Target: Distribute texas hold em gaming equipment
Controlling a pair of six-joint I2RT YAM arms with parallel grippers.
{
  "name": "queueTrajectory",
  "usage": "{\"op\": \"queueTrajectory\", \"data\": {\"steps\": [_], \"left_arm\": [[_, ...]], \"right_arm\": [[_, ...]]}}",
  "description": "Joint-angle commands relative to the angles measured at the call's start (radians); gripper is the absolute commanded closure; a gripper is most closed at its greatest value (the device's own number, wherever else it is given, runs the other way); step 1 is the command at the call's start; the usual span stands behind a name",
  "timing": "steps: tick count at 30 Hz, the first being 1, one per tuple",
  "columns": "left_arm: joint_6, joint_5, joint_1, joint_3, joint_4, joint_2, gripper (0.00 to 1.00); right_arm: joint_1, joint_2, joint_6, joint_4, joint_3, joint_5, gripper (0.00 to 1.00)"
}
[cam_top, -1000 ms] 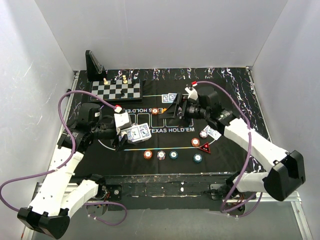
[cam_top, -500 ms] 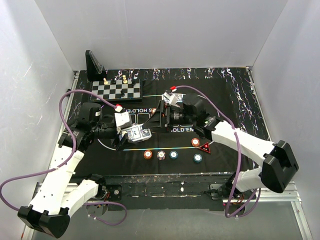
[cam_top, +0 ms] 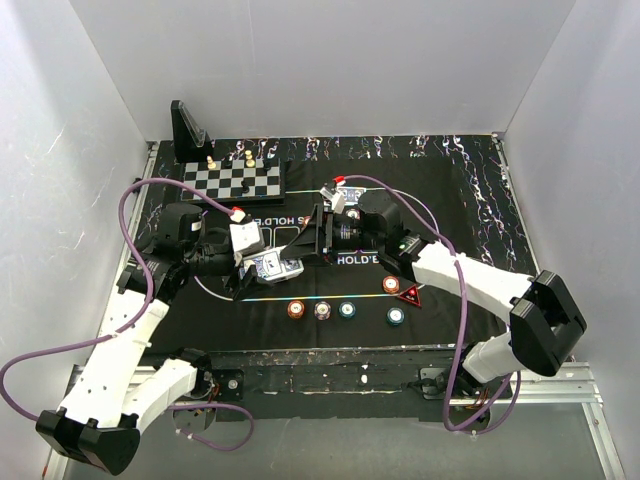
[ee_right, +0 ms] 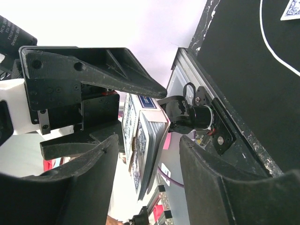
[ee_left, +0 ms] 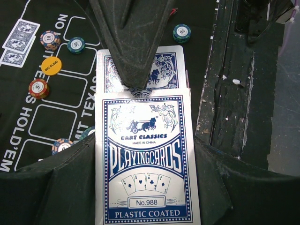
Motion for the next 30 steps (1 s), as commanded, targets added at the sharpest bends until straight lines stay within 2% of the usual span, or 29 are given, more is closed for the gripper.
{"op": "queueTrajectory", "data": {"steps": [1,7,17,30], "left_arm": [[0.0,0.022,-0.001,0.028,0.025,-0.01,0.75],[0.0,0.025,-0.001,0.031,0.026,-0.007,0.75],[-0.006,0.034,-0.001,0.046,0.036,-0.003,0.75],[-0.035,0.054,0.0,0.044,0.056,-0.008,0.76]], "right_arm": [[0.003,-0.003,0.055,0.117,-0.037,-0.033,0.4],[0.003,-0.017,0.063,0.135,-0.052,-0.047,0.44],[-0.014,-0.074,0.067,0.112,-0.105,-0.024,0.67],[-0.078,-0.154,0.059,0.072,-0.157,-0.018,0.64]]}}
